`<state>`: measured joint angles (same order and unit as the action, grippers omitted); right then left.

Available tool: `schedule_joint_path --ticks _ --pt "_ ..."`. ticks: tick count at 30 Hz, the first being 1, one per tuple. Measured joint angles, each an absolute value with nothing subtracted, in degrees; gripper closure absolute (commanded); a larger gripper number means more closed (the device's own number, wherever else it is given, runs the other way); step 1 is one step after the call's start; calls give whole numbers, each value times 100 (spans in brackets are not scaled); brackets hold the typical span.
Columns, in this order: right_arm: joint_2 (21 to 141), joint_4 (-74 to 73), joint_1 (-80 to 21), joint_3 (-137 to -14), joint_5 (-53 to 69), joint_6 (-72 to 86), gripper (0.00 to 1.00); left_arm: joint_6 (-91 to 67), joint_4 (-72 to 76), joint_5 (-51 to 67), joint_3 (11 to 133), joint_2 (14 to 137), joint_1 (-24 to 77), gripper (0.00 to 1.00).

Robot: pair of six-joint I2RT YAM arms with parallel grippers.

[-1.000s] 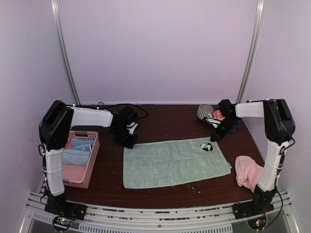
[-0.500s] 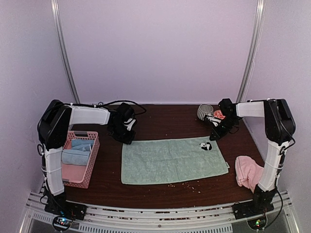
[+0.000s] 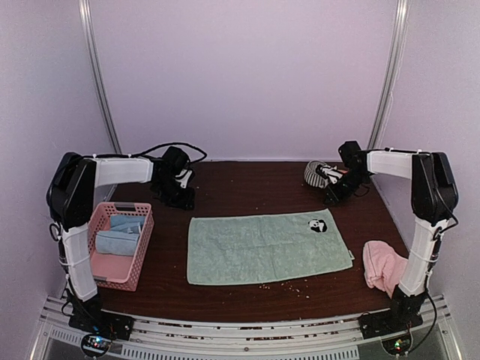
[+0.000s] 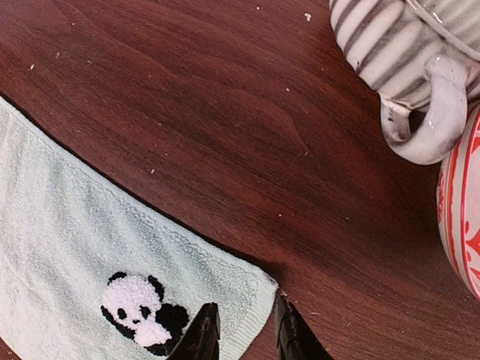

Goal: Roll the towels
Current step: Smooth out the towel at the center of the board, then pick up the towel from the center of the board.

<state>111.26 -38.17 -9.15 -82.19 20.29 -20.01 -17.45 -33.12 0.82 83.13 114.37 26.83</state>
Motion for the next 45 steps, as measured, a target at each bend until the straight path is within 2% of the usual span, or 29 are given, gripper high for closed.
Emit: schedule_joint_path --ticks 9,16,21,28,35,39,45 --pt "11157 -3806 -856 -8219 1931 -1951 72 -1697 -3326 580 8206 11668 2733 63" --pt "11174 -3789 -851 -8219 1920 -1946 71 -1594 -3291 832 8206 11841 2733 76" --pt "11319 -3787 -851 -8219 1909 -1903 69 -1564 -3288 838 8204 11852 2733 89" --pt "11646 -3809 -851 -8357 1892 -1811 67 -1535 -3288 838 8193 11856 2733 100" --pt "11767 -3815 -851 -8381 1835 -1772 67 -1525 -3282 856 8189 11856 2733 100" --pt "11845 -3815 -851 -8440 1839 -1772 75 -1525 -3280 862 8189 11856 2733 100" --pt "11913 -3822 -845 -8514 1938 -1798 93 -1525 -3275 860 8189 11856 2733 100"
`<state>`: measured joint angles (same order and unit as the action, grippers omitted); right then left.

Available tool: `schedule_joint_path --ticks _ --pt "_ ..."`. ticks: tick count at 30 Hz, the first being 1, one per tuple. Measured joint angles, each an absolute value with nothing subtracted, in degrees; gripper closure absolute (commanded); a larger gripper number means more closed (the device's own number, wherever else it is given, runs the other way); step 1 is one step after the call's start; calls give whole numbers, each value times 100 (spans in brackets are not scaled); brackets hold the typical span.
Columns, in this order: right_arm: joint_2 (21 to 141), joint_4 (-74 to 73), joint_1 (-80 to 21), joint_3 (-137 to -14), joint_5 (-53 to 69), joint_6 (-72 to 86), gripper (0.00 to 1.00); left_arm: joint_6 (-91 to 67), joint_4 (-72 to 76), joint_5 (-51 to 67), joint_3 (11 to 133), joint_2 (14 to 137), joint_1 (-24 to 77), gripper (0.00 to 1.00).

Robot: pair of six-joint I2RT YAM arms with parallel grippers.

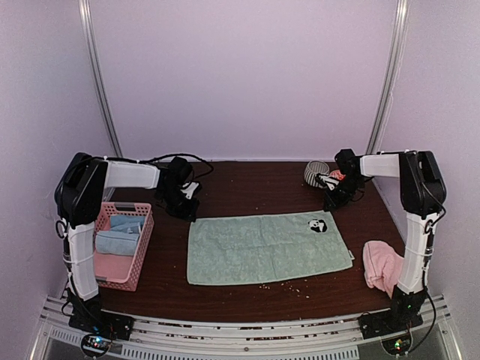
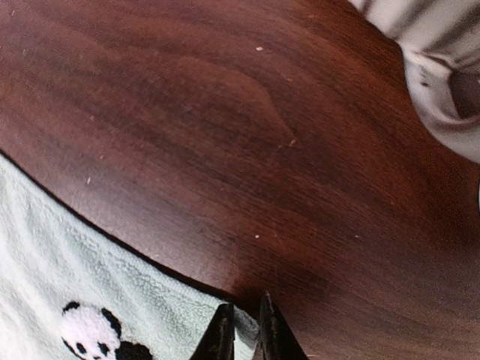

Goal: Roll the towels
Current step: Pick up the towel from the center of the board, then fold the towel at the center of the board.

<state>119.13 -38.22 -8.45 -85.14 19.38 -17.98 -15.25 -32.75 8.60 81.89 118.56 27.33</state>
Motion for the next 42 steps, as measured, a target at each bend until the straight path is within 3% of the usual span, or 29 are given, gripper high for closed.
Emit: schedule_joint_path --ticks 4,28,42 --pt "11961 -3879 -836 -8569 2032 -1772 100 -1527 -3264 856 8189 11856 2733 100" --pt "11196 -3815 -628 -8949 2191 -1782 100 -1455 -2886 154 8228 11054 2749 100" --pt "10794 -3507 -469 -8128 2777 -2220 100 -1446 -2488 519 7389 10217 2749 100"
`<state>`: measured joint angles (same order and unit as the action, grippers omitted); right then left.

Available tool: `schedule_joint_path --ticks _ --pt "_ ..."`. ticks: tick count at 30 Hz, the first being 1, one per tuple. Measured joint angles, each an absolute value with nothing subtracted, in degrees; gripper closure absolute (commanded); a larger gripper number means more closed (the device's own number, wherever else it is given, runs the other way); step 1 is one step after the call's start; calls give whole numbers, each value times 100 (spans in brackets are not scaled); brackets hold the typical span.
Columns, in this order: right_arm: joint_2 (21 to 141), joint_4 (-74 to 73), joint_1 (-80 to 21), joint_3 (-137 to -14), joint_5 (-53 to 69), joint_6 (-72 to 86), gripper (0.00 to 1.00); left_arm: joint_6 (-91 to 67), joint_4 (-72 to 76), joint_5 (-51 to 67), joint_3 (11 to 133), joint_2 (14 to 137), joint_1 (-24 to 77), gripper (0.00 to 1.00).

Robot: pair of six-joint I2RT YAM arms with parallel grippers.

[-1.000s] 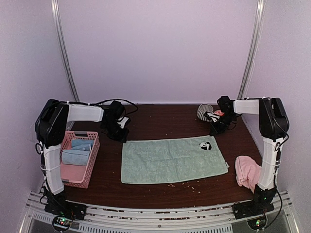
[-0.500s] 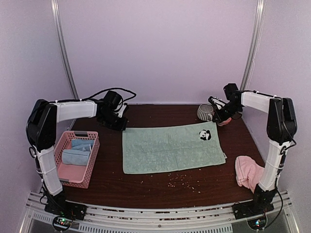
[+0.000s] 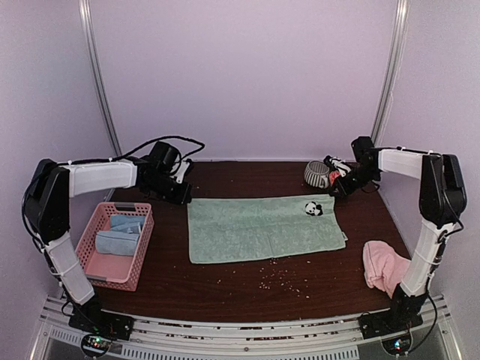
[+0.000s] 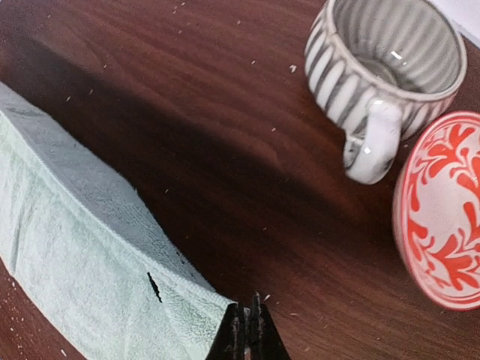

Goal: Roll the towels
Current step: Fold the towel at the center of the board.

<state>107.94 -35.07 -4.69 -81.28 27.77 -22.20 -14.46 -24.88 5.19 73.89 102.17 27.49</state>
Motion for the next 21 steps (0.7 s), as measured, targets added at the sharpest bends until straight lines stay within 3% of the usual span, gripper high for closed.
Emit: schedule_joint_path --ticks 13,21 --pt "9843 -3483 -456 -6742 3129 -3017 100 -1446 -2427 967 6189 9539 3129 100" --pt "9850 -3481 -447 -7422 2823 -3312 100 -1444 -2495 720 6412 9227 3146 100"
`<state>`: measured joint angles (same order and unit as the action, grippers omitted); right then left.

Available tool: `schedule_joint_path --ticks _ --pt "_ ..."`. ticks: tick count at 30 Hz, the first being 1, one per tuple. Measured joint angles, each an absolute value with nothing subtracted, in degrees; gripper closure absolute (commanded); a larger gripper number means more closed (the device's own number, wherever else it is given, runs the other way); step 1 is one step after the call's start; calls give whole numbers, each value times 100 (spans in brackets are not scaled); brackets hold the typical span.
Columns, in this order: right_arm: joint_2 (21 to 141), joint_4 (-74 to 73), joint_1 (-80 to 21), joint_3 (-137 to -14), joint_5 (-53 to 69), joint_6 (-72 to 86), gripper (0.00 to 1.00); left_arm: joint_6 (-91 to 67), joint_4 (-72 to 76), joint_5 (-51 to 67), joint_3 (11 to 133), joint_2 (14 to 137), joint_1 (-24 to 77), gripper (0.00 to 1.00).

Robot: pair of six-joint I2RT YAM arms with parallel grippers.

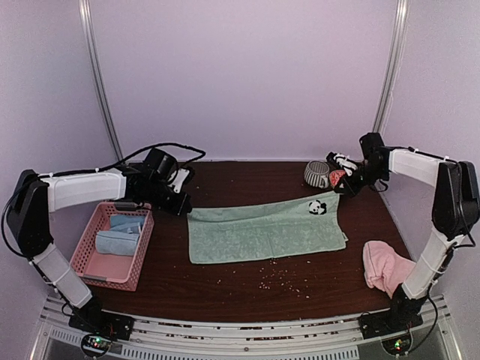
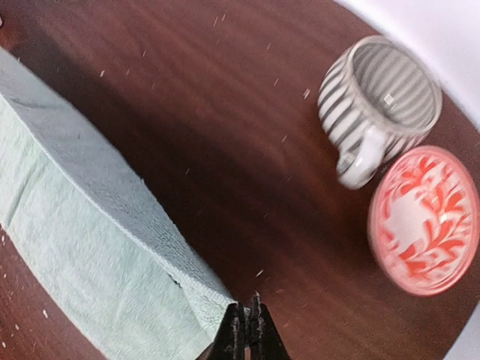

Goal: Roll the towels
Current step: Fold the towel at the center of the board.

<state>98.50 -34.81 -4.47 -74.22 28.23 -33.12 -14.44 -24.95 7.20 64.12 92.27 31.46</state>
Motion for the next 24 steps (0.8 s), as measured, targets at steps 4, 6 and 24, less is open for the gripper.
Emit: schedule_joint_path --ticks 4,6,24 --pt "10215 -3354 -447 -8359 2799 -3533 100 -1441 -2464 454 6845 9373 3144 100" --pt "10396 -3249 -445 -8538 2797 -3645 100 -1446 -2388 377 6976 9507 3144 100" --pt "9861 -3131 -445 -7153 2617 -4388 100 -1444 -2364 755 6563 9432 3144 100"
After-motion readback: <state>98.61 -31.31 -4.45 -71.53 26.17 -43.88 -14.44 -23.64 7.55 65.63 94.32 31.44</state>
